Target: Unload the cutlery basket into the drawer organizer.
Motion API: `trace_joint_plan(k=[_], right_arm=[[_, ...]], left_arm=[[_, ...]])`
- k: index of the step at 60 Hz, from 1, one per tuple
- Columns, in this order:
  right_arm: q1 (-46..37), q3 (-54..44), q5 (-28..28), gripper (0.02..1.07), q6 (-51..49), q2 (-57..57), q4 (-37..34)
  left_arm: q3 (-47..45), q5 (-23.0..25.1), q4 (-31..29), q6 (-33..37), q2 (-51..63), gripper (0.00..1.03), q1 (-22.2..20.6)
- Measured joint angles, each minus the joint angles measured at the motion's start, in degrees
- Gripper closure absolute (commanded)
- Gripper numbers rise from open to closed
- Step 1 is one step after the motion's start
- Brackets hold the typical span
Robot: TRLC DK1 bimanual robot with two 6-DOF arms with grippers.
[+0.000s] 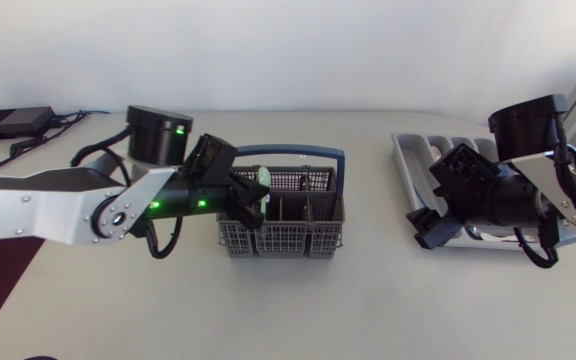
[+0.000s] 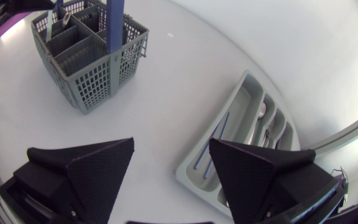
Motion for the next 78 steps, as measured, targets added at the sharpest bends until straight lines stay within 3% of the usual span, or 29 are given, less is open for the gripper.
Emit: trace_joint_plan(k=[23,30,39,44,57,67,78], right_arm=[[1.6,-1.4,0.0,0.20,0.0,-1.0,0.4],[2.8,-1.4,-0.9,0.20,0.0,-2.7,0.2],[3.3,-0.3,-9.0,0.20,0.8,-6.4,-5.2],[3.3,1.8,-14.5,0.20,1.4,-7.8,-8.1],[5.9,6.4,-24.8,0.20,4.6,-8.5,-10.8],[9.9,9.5,-32.3,0.20,7.6,-6.3,-11.5],[11.6,13.0,-39.1,0.25,10.3,-2.3,-11.4]], left_arm=[[-3.8,-0.7,2.8,2.0,-15.2,1.00,-3.0],[-1.6,-0.2,-2.4,2.1,-17.8,1.00,-2.7],[4.8,7.1,-10.4,1.2,-17.7,1.00,-1.7],[9.6,13.5,-14.4,-0.4,-16.1,1.00,-1.6],[17.0,26.3,-20.4,-4.1,-9.0,1.00,-1.7],[18.8,30.9,-22.3,-4.6,-6.2,1.00,-3.2],[19.1,31.3,-22.4,-4.6,-5.6,1.00,-5.2]])
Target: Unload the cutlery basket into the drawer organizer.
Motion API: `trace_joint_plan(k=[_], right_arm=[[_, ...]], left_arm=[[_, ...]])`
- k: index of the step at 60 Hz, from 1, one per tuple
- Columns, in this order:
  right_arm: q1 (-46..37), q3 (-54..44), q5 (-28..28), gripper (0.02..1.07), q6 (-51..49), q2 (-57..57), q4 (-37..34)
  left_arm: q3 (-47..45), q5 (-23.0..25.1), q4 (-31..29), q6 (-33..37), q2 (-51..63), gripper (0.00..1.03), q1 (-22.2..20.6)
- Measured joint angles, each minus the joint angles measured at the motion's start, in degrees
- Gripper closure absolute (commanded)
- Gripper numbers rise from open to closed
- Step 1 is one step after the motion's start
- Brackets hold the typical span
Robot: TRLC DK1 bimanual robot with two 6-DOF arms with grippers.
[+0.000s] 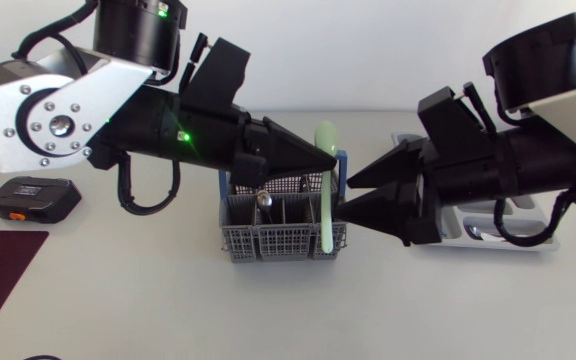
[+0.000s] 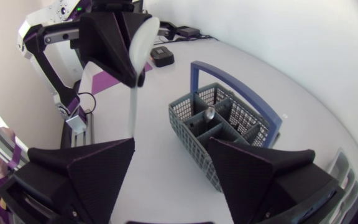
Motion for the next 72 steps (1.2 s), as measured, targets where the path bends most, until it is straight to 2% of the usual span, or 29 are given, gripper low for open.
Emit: trace_joint_plan(k=[4,11,24,30,36,46,53,60,66,72], right_arm=[[0.0,0.8,-2.7,0.26,0.8,1.0,0.0],[0.4,1.8,-5.1,0.39,1.6,2.2,0.0],[0.9,1.9,-7.1,0.75,2.2,3.3,0.0],[1.1,1.9,-7.7,0.97,2.2,3.3,0.0],[1.5,1.9,-8.4,0.99,2.2,3.2,0.0],[1.5,1.9,-9.6,1.01,2.2,2.6,-0.2],[1.5,1.9,-9.6,1.01,2.2,2.3,-0.4],[1.6,1.9,-9.5,1.01,2.1,1.7,-1.3],[1.6,1.9,-9.3,1.01,1.1,1.4,-2.5],[0.5,1.3,-9.3,1.01,-1.2,1.4,-5.5]], left_arm=[[0.0,0.0,0.0,0.0,0.2,1.00,-0.5],[0.0,0.0,-0.1,0.0,0.4,1.00,-0.8],[0.0,0.0,-0.1,0.0,0.5,1.00,-0.8],[0.0,0.0,-0.1,0.0,0.5,1.00,-0.8],[0.0,-0.2,-0.1,0.0,0.5,1.00,-0.8],[0.0,-0.2,0.0,0.0,0.5,0.83,-0.8],[0.1,-0.2,-0.1,0.0,0.5,0.56,-0.7],[0.5,-1.1,-0.3,0.0,0.5,0.37,-0.5],[1.9,-2.6,-0.9,0.0,0.5,0.26,0.0],[4.2,-4.3,-0.9,0.0,0.5,0.21,1.2]])
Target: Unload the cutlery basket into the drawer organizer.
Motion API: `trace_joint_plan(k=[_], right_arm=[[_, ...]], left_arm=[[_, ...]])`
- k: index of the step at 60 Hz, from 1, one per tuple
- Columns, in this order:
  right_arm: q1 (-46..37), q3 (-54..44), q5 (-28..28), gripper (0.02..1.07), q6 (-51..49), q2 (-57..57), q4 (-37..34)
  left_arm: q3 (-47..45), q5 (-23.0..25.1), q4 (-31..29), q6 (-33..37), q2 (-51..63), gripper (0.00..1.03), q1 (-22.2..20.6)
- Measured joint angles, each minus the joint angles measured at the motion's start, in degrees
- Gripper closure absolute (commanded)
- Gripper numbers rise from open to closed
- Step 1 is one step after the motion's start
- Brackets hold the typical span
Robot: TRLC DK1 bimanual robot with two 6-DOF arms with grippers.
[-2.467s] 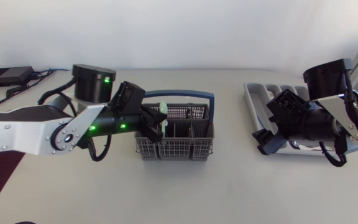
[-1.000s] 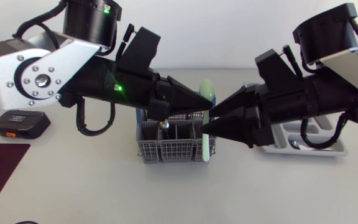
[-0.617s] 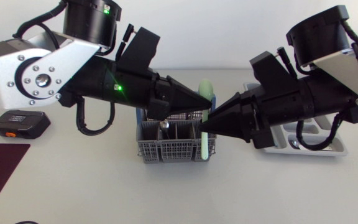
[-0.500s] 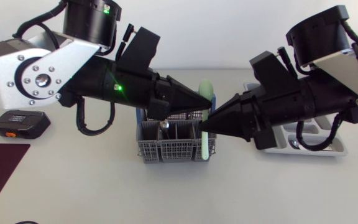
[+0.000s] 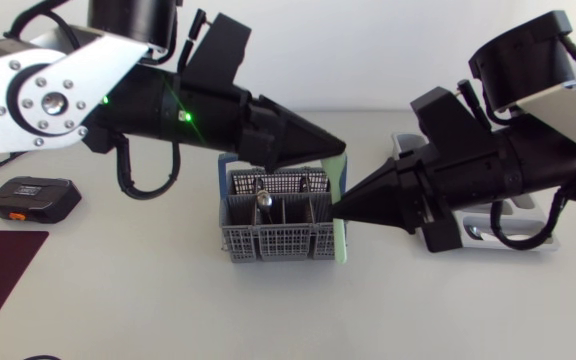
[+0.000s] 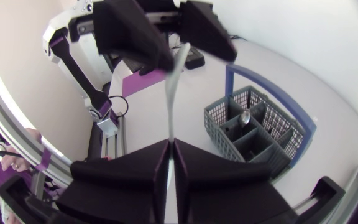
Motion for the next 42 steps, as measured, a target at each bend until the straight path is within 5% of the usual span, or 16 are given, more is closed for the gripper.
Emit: trace_joint_plan(k=[24,42], right_arm=[[-17.6,-4.7,4.7,1.01,-19.2,-0.9,-10.3],[-40.2,-10.4,15.3,1.01,-40.2,1.9,-2.7]], left_arm=[[6.0,-8.9,-6.3,2.3,0.0,0.19,7.0],[4.4,-16.8,-14.2,12.0,0.1,0.19,7.3]])
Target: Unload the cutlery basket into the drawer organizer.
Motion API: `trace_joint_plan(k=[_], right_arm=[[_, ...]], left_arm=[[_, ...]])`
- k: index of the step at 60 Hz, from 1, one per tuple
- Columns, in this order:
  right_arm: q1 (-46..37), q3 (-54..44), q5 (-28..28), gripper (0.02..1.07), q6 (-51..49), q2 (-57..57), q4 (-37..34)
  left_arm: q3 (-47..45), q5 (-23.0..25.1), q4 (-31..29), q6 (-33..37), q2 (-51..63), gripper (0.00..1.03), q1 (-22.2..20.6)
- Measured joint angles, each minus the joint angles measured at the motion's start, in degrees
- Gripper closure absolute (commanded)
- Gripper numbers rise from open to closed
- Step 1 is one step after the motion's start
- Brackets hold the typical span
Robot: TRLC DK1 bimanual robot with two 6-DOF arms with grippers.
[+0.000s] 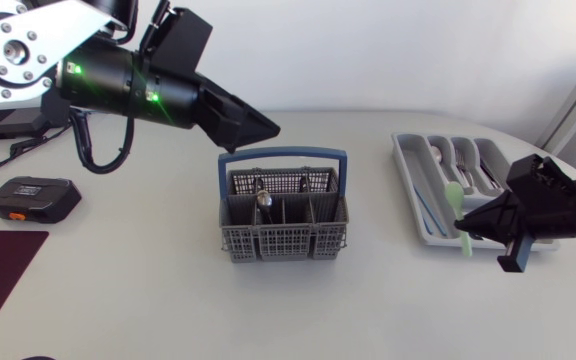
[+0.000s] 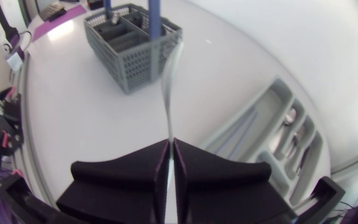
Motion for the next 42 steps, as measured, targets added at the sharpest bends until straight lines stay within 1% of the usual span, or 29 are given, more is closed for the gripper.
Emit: trace_joint_plan(k=[5,12,24,32,38,42], right_arm=[[-5.4,-1.2,2.2,1.01,-4.6,2.3,6.3],[-11.3,-3.2,4.7,1.01,-10.9,5.2,15.3],[-19.1,-3.8,5.2,1.01,-18.2,14.5,26.6],[-22.1,-2.5,5.3,1.01,-20.9,21.4,30.8],[-23.1,-1.7,5.6,1.01,-21.2,24.8,35.3],[-23.3,-0.9,5.7,1.01,-21.4,26.4,36.4]], left_arm=[[-1.6,-1.5,-0.7,1.7,0.0,0.19,0.0],[-3.7,-2.1,-1.2,3.1,0.0,0.19,0.5],[-5.9,-3.5,-1.2,3.6,0.0,0.19,1.1],[-6.8,-4.1,-1.7,3.8,0.0,0.19,1.1],[-7.3,-4.9,-1.9,3.8,-0.2,0.19,1.1],[-7.4,-5.4,-2.1,3.8,-0.2,0.19,0.9]])
